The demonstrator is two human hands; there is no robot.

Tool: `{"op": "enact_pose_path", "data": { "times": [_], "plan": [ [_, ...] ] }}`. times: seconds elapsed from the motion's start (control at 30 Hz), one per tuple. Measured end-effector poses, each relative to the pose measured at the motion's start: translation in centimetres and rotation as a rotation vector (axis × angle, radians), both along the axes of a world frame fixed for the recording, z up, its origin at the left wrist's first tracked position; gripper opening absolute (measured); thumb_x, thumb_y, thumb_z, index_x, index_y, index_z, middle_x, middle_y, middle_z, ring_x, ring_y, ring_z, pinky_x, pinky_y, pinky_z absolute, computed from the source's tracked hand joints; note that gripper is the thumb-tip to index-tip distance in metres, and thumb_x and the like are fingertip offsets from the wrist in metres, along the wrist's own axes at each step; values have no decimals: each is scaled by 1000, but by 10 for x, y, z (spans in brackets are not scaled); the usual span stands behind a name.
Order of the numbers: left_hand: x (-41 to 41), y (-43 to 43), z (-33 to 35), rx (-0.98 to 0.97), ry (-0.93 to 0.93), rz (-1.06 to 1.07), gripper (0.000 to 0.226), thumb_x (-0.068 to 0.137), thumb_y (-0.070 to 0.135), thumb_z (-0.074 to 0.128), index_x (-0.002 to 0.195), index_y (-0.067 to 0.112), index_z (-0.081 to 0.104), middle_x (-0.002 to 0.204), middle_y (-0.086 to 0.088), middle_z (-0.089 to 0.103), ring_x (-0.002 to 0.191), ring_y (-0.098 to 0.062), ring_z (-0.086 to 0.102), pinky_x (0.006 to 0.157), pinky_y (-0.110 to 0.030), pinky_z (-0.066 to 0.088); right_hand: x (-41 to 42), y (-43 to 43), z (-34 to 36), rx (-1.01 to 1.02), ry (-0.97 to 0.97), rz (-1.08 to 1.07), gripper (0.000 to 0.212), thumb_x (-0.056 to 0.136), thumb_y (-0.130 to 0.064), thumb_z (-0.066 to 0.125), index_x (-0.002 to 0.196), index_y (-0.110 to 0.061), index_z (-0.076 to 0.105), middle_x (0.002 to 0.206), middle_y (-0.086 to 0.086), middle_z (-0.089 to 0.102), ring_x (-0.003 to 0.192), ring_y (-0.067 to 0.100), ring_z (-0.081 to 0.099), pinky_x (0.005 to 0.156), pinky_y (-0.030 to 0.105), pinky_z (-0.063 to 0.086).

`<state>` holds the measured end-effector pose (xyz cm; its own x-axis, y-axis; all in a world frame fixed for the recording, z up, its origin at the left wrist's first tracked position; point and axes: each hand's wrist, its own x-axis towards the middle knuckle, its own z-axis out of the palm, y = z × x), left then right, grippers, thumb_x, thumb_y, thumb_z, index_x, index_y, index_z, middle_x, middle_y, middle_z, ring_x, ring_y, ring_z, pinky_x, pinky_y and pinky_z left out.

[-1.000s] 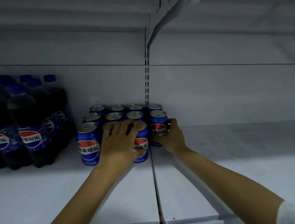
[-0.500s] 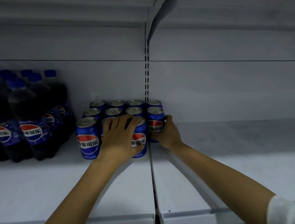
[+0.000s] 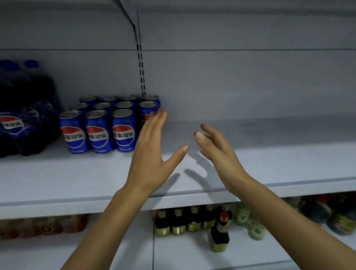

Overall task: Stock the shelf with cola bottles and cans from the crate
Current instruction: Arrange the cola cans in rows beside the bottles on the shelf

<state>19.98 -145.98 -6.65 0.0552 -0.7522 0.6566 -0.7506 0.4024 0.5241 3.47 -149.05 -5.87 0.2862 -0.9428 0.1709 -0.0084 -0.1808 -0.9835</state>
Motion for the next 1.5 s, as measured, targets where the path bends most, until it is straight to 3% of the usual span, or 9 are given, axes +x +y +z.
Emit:
{"op": "enact_pose_path", "data": {
  "times": [0.17, 0.3, 0.5, 0.73, 0.87, 0.97, 1.23, 1.37, 1.5],
  "plan": [
    [-121, 52, -49, 198, 549, -400, 79, 80, 80, 33, 140, 29, 37, 148, 15, 39, 136, -1, 35, 110, -17, 29, -128, 71, -47, 412, -429, 84, 78, 82, -71, 25, 140, -23, 44, 130, 8, 62, 125, 20, 55, 110, 41, 36],
    [-204, 78, -113, 626, 839, -481, 86, 67, 92, 32, 127, 33, 48, 139, 17, 48, 130, -2, 44, 109, -24, 34, -224, 123, -113, 647, -603, -76, 78, 82, -72, 23, 134, -20, 50, 128, 11, 63, 125, 24, 55, 110, 46, 37],
    [-270, 104, -201, 1195, 1038, -336, 65, 97, 56, 14, 143, 16, 37, 149, 1, 39, 137, -19, 37, 116, -45, 24, -302, 184, -215, 955, -707, -341, 78, 88, -72, 21, 140, -20, 46, 136, 10, 57, 130, 24, 47, 116, 48, 24],
    [-272, 96, -352, 1516, 546, -270, 58, 85, 58, 54, 133, 26, 45, 137, 5, 48, 123, -12, 48, 103, -31, 38, -319, 207, -358, 1205, -429, -510, 59, 93, -54, 46, 141, -20, 44, 134, 8, 57, 124, 20, 51, 106, 40, 37],
    [-261, 93, -478, 1584, 339, -198, 36, 93, 29, 59, 124, 13, 51, 106, 5, 58, 94, -6, 56, 73, -9, 42, -308, 205, -477, 1341, -306, -579, 51, 87, -53, 59, 129, -26, 52, 129, 6, 59, 118, 20, 54, 106, 43, 40],
    [-249, 104, -586, 1641, 119, -173, 41, 91, 25, 61, 127, 11, 49, 111, 3, 54, 100, -11, 51, 79, -19, 40, -292, 207, -573, 1419, -207, -616, 52, 81, -54, 66, 121, -23, 56, 121, 5, 62, 109, 21, 60, 99, 44, 46],
    [-231, 127, -831, 1805, -151, -166, 80, 86, 35, 67, 148, 19, 19, 133, -6, 50, 115, -21, 51, 87, -28, 39, -242, 220, -819, 1523, -12, -620, 68, 81, -51, 69, 133, -13, 48, 120, 9, 60, 96, 21, 62, 67, 29, 48],
    [-224, 108, -934, 1718, -163, -116, 88, 80, 34, 73, 148, 15, 20, 142, -10, 43, 125, -25, 47, 100, -37, 42, -221, 217, -914, 1481, 109, -588, 74, 80, -53, 68, 137, -13, 42, 125, 9, 58, 104, 22, 60, 77, 31, 48],
    [-240, 90, -997, 1618, -10, -35, 87, 75, 33, 79, 143, 9, 31, 129, 1, 48, 110, -13, 52, 75, -18, 45, -212, 199, -970, 1382, 181, -506, 70, 85, -54, 62, 137, -14, 38, 107, 2, 59, 80, 9, 59, 69, 24, 49]
  ]
}}
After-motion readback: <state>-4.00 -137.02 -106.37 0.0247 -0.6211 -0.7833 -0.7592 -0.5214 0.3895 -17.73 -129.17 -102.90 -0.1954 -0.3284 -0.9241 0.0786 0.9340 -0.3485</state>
